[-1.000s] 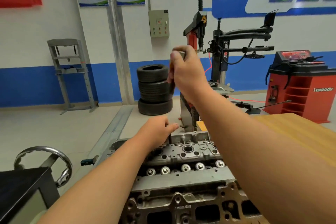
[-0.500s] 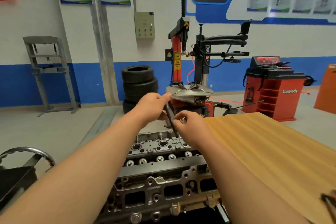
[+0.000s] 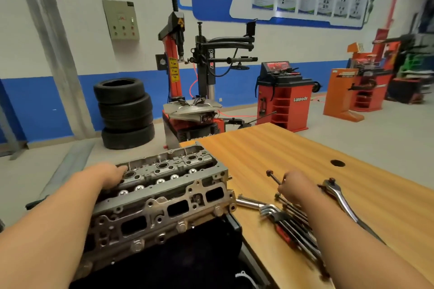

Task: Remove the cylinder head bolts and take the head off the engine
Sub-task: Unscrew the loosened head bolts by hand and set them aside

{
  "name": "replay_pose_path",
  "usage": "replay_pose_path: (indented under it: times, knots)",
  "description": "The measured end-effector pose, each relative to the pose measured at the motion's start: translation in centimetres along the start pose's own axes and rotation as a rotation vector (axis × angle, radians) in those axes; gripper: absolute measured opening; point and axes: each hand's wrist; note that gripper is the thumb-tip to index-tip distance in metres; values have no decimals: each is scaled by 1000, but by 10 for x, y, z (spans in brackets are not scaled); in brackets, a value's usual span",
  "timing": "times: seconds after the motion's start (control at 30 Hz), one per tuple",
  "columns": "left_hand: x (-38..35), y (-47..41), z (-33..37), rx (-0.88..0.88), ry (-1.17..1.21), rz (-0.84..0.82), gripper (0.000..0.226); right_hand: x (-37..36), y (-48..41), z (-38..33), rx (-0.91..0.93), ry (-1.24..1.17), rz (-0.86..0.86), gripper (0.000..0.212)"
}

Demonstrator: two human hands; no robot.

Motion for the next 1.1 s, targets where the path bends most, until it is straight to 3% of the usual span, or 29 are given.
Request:
replay_pose_path:
  times: [0.1,0.23,0.33,0.47,0.6,0.77,0.87,1.03,1.1]
  knots:
    - [-9,-6,-6,16,72,17,60,0,5,40,-79,156,-13,4]
    - [-14,-4,-9,-6,31,56,65,1,16,55,-72,316,4,19]
    - [-19,-2,-15,3,49,63,76,4,28,13,-19,6,80,22]
    - [-17,-2,-16,81,83,32,84,16,52,-91,235,-578,69,30]
    - [-14,-6,-12,99,116,53,82,25,88,-184,481,-1083,-209,32]
    - [-18,-6,-17,59,209,97,80,9,106,-256,614,-1114,-480,27]
    - [-19,0,-13,80,220,135,78,-6,102,-286,618,-1097,-525,28]
    - [-2,-3,-38,-28,504,160,52,-40,86,-305,470,-1118,-543,25]
    - [4,0,-55,-76,484,140,40,-58,84,-304,405,-1078,-559,22]
Point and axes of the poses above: each hand's wrist, its own y-axis away from the middle knuckle, its own x-axis out of the back of the hand, z = x × y, and after that the axes turned 4 degrees about -y, right-handed
